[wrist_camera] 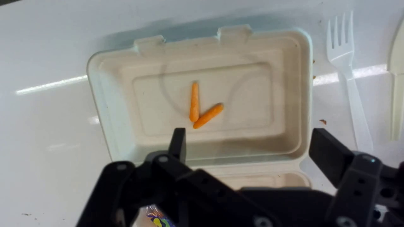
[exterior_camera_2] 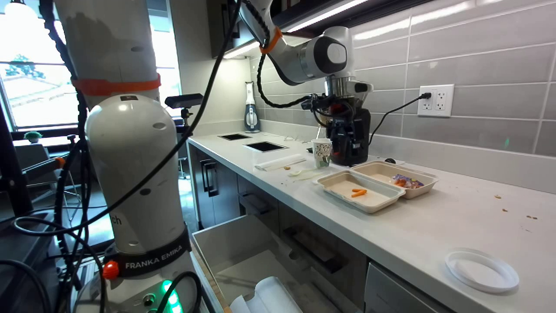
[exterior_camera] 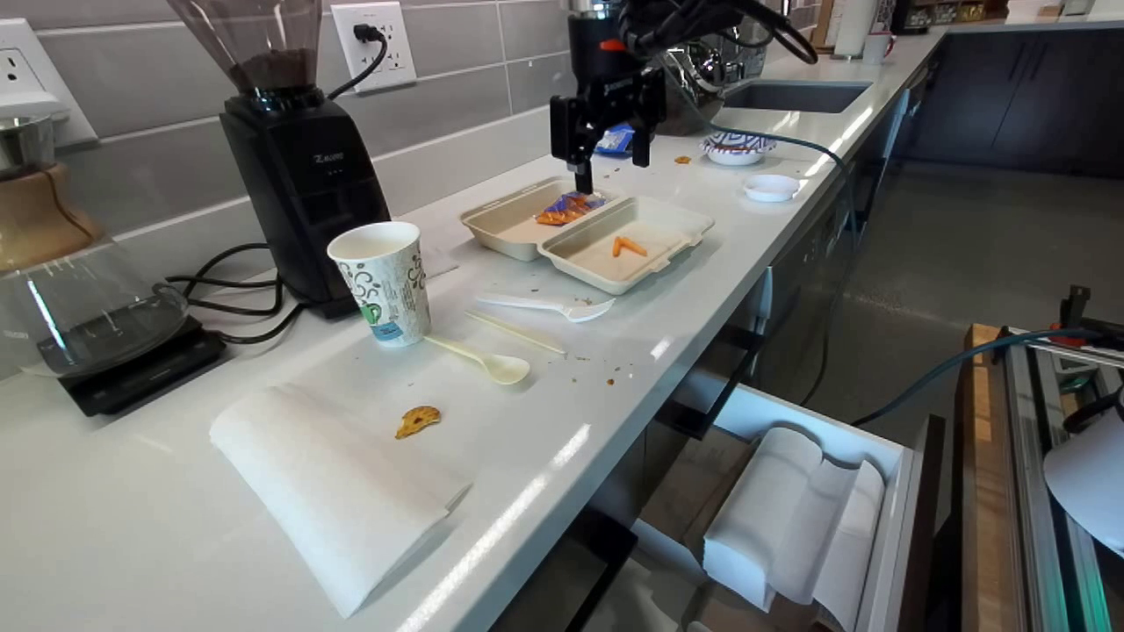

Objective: Place the orange object into the packet

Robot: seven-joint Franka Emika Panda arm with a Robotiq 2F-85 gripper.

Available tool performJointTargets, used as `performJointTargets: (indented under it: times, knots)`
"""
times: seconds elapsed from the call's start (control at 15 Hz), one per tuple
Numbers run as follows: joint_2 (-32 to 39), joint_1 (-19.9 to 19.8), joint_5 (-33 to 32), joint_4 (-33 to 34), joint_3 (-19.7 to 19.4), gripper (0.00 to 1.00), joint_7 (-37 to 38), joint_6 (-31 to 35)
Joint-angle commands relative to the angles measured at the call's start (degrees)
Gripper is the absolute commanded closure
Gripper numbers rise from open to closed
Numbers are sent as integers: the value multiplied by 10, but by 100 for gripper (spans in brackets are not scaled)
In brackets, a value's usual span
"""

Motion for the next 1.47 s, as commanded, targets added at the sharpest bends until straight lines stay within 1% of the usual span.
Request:
performJointTargets:
  times: [0.0,0.13,0.4,0.67,0.87,1.0,1.27,1.4]
  knots:
    - [-14,-3,-11,-50,-5,0,13,76]
    - [-7,-4,-17,-65,-5,0,16,102]
    - [2,-8,-22,-85,-9,0,32,128]
    - [22,-16,-28,-79,-18,0,81,126]
    - [35,-17,-13,-75,-24,0,84,127]
    - [42,-18,-15,-78,-28,0,85,135]
    - [60,-16,8,-66,-34,0,80,139]
    - [70,-15,3,-60,-36,0,87,141]
